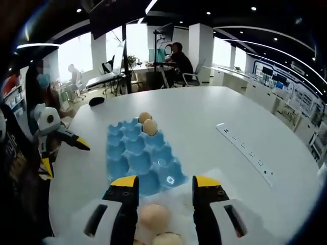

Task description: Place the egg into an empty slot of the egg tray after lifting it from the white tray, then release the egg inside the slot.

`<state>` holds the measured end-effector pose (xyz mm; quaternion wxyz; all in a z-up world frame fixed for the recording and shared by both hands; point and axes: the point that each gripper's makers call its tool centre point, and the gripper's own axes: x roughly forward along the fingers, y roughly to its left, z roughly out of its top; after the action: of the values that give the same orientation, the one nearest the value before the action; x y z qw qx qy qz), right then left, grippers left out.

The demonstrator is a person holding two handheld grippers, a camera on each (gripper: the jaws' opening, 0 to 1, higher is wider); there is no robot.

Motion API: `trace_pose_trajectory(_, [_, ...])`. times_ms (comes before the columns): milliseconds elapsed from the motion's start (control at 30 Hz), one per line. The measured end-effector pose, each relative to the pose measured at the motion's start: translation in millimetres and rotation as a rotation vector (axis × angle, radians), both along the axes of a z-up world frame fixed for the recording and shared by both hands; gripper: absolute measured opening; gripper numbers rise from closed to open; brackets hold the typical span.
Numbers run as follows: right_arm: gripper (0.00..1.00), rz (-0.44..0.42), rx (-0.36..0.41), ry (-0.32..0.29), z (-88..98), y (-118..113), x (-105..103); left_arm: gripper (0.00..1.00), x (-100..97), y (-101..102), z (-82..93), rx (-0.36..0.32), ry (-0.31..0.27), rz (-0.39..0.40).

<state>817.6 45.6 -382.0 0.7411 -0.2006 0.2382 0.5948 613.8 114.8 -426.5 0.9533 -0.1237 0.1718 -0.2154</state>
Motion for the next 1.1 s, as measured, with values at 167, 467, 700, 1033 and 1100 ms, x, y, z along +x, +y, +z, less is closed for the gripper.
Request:
trace_pose_trajectory(167, [0.44, -0.018, -0.001, -0.003, 0.2, -11.0, 5.0, 0.84, -0.1, -1.7, 0.8, 0.004, 0.001, -0.007])
trace_pose_trajectory(467, [0.44, -0.061, -0.004, -0.001, -2.4, -35.8, 12.4, 0.84, 0.4, -9.2, 1.7, 0.014, 0.007, -0.023])
trace_pose_trajectory(700, [0.43, -0.103, -0.015, 0.004, -7.5, -58.6, 19.8, 0.84, 0.5, -11.8, 2.4, 0.021, 0.006, -0.036])
trace_pose_trajectory(1033, [0.42, -0.176, -0.036, 0.024, -20.4, -95.1, 27.8, 0.84, 0.6, -17.8, -0.3, 0.026, 0.014, -0.050])
trace_pose_trajectory(1100, [0.42, -0.185, -0.041, 0.032, -22.5, -103.5, 29.6, 0.84, 1.1, -18.1, 0.8, 0.025, 0.011, -0.051])
